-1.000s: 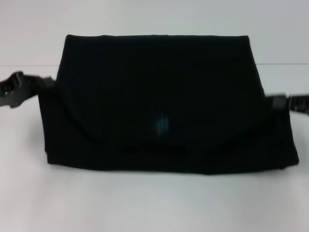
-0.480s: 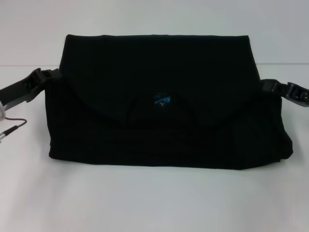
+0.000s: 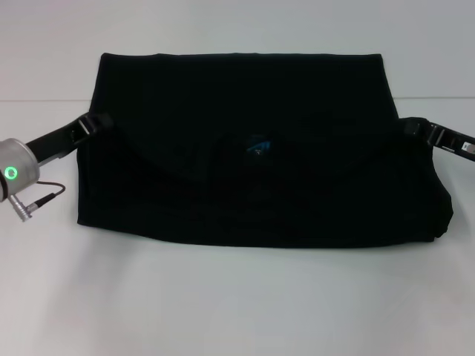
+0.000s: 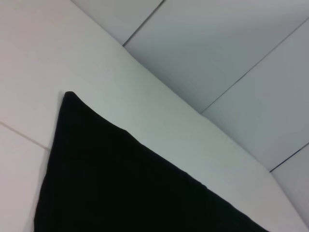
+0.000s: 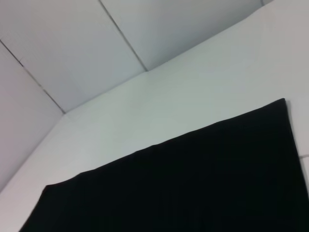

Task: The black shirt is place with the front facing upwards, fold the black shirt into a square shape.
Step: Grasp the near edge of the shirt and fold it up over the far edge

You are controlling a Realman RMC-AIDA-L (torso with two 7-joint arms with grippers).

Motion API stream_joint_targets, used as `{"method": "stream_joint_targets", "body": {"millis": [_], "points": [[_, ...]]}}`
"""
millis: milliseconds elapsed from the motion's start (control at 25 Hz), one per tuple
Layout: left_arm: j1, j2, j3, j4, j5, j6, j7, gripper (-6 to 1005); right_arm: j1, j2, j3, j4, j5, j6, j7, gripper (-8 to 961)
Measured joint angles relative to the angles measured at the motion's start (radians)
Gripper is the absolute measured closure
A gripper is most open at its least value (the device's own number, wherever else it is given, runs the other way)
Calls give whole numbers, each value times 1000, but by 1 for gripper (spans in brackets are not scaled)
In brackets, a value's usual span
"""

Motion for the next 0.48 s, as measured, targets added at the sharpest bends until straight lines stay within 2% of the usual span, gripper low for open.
{"method": "stream_joint_targets", "body": {"millis": [280,480], "points": [[-10,-15,2,1,-12,-35,29,957,17,7,0,55,23,81,-58,876],[-11,-29,2,7,-43,-36,70,956,21,7,0,90,54,80,-156,875]]}}
